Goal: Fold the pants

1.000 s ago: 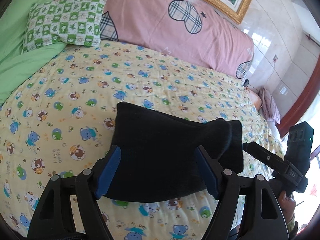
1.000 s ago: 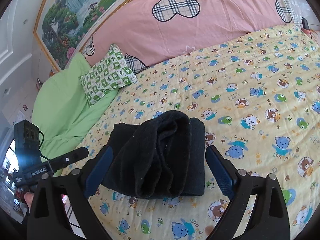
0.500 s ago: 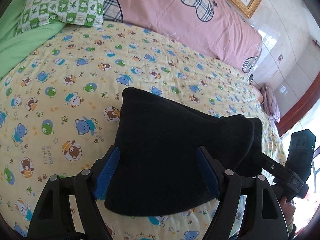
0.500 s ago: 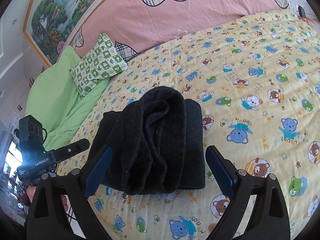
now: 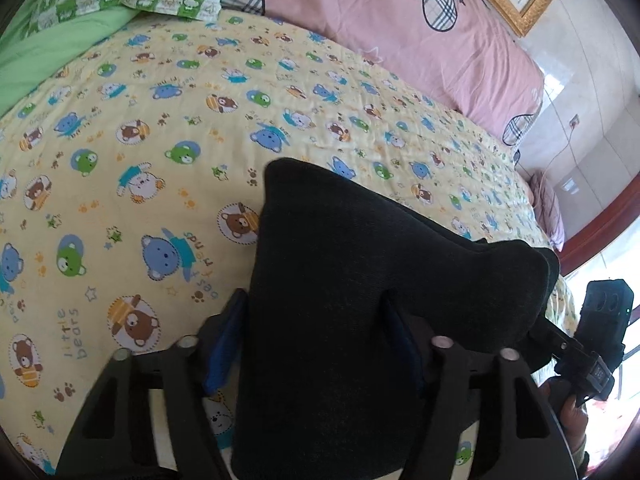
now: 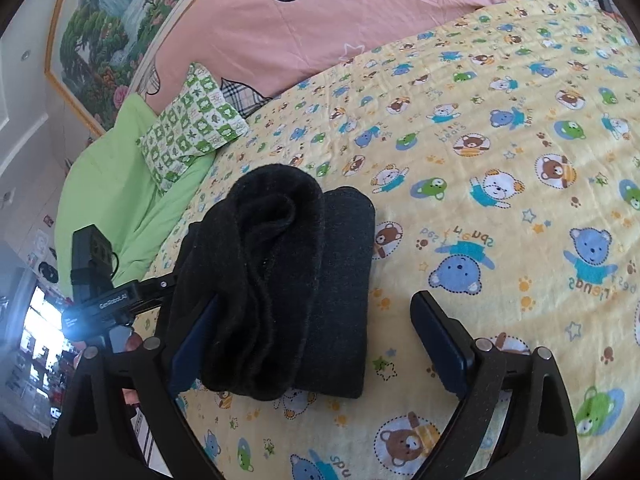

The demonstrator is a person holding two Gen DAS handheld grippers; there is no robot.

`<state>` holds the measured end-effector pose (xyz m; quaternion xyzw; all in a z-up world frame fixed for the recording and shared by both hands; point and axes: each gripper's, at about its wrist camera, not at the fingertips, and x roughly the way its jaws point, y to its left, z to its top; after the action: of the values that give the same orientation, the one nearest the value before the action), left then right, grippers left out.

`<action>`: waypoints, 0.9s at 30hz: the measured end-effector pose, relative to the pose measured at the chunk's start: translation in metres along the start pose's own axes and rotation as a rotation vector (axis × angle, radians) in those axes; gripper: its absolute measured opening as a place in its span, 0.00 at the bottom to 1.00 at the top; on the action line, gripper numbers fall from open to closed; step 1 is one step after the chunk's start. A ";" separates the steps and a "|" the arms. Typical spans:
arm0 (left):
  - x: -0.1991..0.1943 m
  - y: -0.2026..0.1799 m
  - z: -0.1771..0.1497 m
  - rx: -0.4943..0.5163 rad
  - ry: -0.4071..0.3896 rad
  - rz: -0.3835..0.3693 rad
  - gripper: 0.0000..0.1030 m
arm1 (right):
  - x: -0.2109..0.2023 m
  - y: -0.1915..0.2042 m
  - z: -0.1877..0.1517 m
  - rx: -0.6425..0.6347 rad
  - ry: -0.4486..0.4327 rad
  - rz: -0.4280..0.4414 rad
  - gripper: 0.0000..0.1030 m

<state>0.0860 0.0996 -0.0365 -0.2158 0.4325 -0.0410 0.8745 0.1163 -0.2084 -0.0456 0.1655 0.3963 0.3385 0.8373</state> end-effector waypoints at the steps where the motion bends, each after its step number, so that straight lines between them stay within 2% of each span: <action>1: 0.001 -0.001 0.000 -0.001 -0.004 0.013 0.58 | 0.002 0.001 0.000 -0.008 0.008 0.026 0.82; 3: 0.001 -0.003 -0.001 0.002 -0.005 0.012 0.52 | 0.006 0.000 0.001 -0.004 0.031 0.089 0.68; 7: 0.002 -0.001 -0.001 -0.010 0.001 0.004 0.46 | 0.015 -0.014 0.001 0.043 0.051 0.150 0.68; 11: 0.000 -0.006 -0.003 0.000 0.003 0.032 0.39 | 0.016 -0.011 0.000 0.018 0.053 0.168 0.68; 15: -0.003 -0.018 -0.004 0.005 -0.004 0.085 0.33 | 0.018 -0.017 0.002 0.040 0.059 0.228 0.55; 18: -0.011 -0.030 -0.010 0.005 -0.012 0.138 0.29 | 0.018 -0.021 0.003 0.056 0.056 0.260 0.50; 22: -0.030 -0.045 -0.017 -0.009 -0.048 0.192 0.27 | 0.015 -0.015 0.005 0.031 0.048 0.289 0.46; 27: -0.059 -0.053 -0.034 -0.056 -0.103 0.214 0.27 | 0.012 -0.008 0.012 0.001 0.069 0.337 0.44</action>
<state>0.0292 0.0551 0.0113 -0.1944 0.4086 0.0757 0.8886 0.1344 -0.2054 -0.0490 0.2180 0.3917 0.4792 0.7545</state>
